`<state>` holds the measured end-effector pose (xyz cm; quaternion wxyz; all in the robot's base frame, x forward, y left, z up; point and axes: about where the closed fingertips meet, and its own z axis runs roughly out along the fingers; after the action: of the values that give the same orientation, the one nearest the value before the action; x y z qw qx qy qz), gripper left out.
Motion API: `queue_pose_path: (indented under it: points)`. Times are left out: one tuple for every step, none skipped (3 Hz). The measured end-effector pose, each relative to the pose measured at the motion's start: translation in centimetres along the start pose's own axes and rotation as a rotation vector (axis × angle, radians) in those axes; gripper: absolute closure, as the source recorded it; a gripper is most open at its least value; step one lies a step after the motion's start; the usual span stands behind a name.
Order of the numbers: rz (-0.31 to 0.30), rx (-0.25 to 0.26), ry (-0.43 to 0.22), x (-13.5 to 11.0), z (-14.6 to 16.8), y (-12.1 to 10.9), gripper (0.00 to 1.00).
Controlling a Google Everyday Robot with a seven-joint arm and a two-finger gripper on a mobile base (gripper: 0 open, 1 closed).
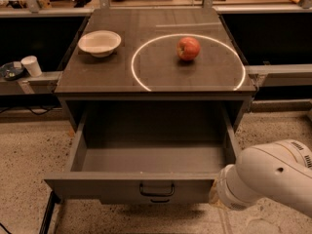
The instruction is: Close top drawer
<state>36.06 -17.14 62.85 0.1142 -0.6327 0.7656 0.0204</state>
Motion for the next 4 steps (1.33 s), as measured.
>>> queue_pose_path:
  points:
    - [-0.015,0.01,-0.011,-0.2,1.2,-0.4,1.0]
    - [-0.009,0.029,-0.05,-0.6,2.6,-1.7,0.78]
    - [-0.01,0.054,-0.086,-0.7,3.0,-3.2,0.53]
    - [-0.009,0.081,-0.13,-0.8,2.9,-5.0,0.24]
